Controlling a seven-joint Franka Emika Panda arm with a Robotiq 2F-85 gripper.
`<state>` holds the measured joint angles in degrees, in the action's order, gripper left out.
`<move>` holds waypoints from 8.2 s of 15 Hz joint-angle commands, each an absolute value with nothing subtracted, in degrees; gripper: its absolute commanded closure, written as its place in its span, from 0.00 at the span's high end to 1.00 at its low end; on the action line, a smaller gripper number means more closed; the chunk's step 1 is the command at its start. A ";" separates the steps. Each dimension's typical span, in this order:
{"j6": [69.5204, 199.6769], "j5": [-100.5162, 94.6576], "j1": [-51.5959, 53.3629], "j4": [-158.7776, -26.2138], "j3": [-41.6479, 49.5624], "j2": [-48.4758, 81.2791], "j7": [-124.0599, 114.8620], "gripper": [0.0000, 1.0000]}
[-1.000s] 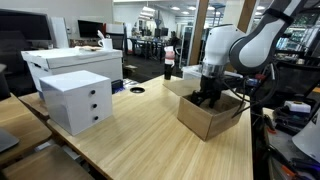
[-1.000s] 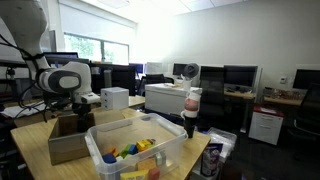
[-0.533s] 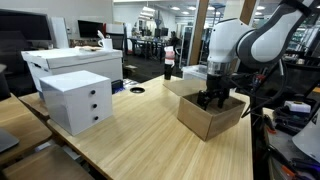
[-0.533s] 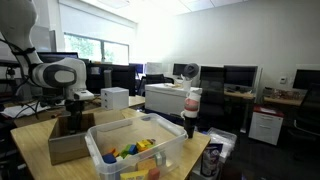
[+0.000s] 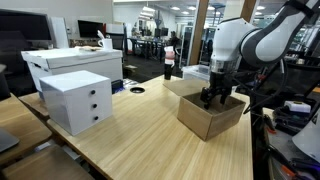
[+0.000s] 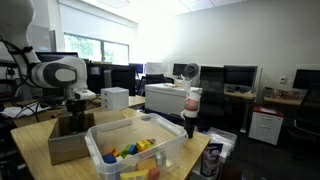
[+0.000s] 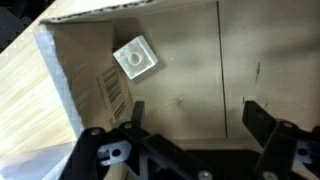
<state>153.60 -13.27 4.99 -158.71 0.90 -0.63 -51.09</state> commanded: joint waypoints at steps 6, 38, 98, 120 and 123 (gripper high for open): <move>151.97 -11.64 2.40 -159.21 -0.09 -1.35 -50.54 1.00; 163.77 -39.34 4.89 -143.46 -2.49 11.80 -51.50 1.00; 152.71 2.50 8.85 -137.42 -1.50 17.68 -23.91 1.00; 159.05 10.50 9.33 -134.13 -8.61 20.46 -12.02 1.00; 156.78 4.23 12.64 -135.68 -2.76 18.52 -16.76 1.00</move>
